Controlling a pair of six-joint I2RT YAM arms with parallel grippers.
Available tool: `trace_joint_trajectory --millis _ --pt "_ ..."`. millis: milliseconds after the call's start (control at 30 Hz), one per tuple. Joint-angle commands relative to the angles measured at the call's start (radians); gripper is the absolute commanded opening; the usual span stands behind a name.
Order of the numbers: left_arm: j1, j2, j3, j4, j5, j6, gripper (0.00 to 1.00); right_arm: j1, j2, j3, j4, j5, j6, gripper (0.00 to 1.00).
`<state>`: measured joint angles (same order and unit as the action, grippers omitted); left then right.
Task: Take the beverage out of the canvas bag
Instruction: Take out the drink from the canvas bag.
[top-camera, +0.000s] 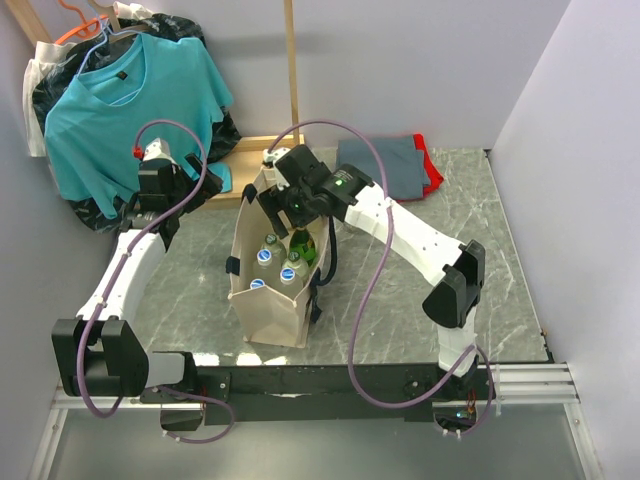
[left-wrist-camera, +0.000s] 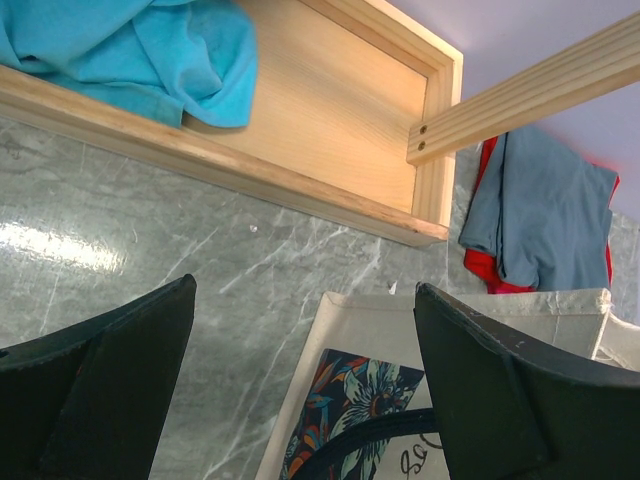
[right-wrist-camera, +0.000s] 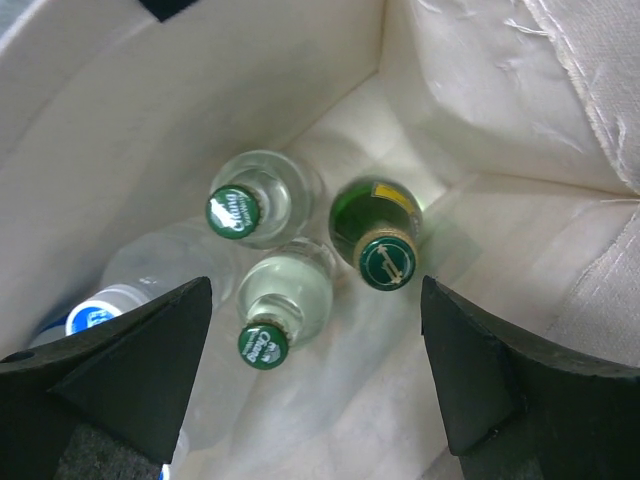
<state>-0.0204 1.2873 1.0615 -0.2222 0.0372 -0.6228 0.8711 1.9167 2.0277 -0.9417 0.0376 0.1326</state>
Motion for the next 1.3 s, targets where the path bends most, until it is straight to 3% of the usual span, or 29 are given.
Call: trace_joint_trajectory --millis 0,700,1200,1233,1267 --pt "-0.004 -0.002 0.003 0.041 0.006 -0.011 0.96 0.008 -0.008 -0.009 -0.022 0.070 0.007 0.91" --pt "-0.006 0.003 0.003 0.040 0.006 -0.008 0.96 -0.015 -0.010 -0.058 0.015 0.076 0.038 0.89" --pt "-0.006 0.001 0.005 0.038 0.004 -0.005 0.96 -0.050 0.030 -0.032 0.031 0.079 0.047 0.80" --pt "-0.006 0.000 0.006 0.035 0.001 -0.003 0.97 -0.052 0.041 -0.023 0.024 0.073 0.047 0.74" --pt "-0.006 -0.002 0.006 0.034 -0.005 -0.002 0.96 -0.053 0.048 -0.012 0.015 0.067 0.048 0.73"
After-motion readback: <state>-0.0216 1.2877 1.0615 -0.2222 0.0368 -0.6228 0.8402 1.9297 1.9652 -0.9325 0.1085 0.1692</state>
